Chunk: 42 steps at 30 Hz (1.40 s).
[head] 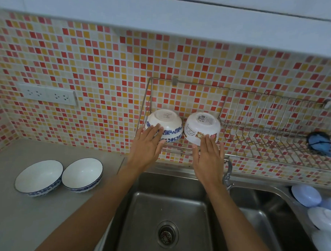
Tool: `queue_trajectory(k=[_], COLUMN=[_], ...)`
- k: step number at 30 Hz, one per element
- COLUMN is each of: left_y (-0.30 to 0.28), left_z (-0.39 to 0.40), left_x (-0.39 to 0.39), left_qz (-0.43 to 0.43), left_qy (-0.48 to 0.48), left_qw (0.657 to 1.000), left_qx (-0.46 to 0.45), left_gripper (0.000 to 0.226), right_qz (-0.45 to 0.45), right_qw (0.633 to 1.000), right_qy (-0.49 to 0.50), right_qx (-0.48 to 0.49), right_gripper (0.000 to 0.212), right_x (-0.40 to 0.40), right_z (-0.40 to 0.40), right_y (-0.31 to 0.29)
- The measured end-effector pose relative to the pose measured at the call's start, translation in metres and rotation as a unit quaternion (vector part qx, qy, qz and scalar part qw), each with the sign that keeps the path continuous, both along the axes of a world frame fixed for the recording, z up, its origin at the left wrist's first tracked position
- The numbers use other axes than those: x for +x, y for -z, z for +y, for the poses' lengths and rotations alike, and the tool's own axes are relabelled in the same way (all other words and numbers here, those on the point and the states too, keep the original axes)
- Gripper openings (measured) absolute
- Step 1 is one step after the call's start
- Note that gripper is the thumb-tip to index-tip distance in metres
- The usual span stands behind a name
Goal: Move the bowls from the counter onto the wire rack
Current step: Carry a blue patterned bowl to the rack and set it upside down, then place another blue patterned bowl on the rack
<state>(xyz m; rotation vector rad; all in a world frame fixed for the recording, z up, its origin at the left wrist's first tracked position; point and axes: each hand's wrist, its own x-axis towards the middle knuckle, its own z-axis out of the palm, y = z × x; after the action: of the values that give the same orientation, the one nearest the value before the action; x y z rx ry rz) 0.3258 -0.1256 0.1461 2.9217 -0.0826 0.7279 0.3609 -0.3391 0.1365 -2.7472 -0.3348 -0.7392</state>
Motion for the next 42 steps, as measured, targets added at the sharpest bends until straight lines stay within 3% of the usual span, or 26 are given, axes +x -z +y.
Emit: queue_trajectory(k=[5,9,12,14,16,21,26,28,30,34,39,42], left_y=[0.03,0.046,0.069,0.087,0.104,0.131,0.152,0.161,0.169,0.174,0.17,0.162], left_z=[0.014,0.042,0.082,0.117,0.153,0.215,0.242,0.246,0.248,0.248,0.24,0.231], left_x=[-0.035,-0.071,-0.089,-0.097,-0.103,-0.118,-0.121,-0.12,-0.119,-0.116,-0.122,-0.127], left_qz=[-0.018,-0.013,0.053,0.091,0.112,0.103,0.155,0.156,0.145,0.13,0.139,0.139], left_qy=[0.01,0.058,0.015,-0.024,-0.078,-0.234,-0.286,-0.292,-0.282,-0.277,-0.283,-0.303], left_qw=[0.999,0.994,0.985,0.977,0.962,0.915,0.882,0.874,0.869,0.852,0.816,0.766], left_qx=[-0.034,-0.097,-0.164,-0.193,-0.236,-0.314,-0.341,-0.356,-0.379,-0.426,-0.484,-0.549], left_gripper=[0.051,0.053,0.054,0.063,0.056,0.022,0.019,0.019,0.017,0.017,0.03,0.035], right_qz=[-0.028,-0.003,0.098,0.173,0.243,0.388,0.481,0.498,0.519,0.583,0.57,0.57], right_qw=[0.983,0.966,0.957,0.948,0.933,0.889,0.852,0.844,0.829,0.758,0.743,0.733], right_qy=[-0.052,-0.055,-0.087,-0.093,-0.091,-0.113,-0.071,-0.056,-0.036,-0.01,0.009,0.004], right_qx=[0.176,0.251,0.257,0.249,0.249,0.218,0.194,0.191,0.205,0.291,0.351,0.371], right_gripper=[0.05,0.046,0.036,0.018,0.009,0.013,0.055,0.061,0.061,0.036,0.037,0.031], right_x=[-0.042,-0.074,-0.092,-0.098,-0.099,-0.092,-0.077,-0.071,-0.069,-0.073,-0.086,-0.103], right_z=[0.016,0.044,0.082,0.114,0.152,0.249,0.318,0.335,0.344,0.351,0.338,0.315], right_y=[0.022,0.036,0.063,0.085,0.102,0.128,0.14,0.15,0.159,0.164,0.162,0.154])
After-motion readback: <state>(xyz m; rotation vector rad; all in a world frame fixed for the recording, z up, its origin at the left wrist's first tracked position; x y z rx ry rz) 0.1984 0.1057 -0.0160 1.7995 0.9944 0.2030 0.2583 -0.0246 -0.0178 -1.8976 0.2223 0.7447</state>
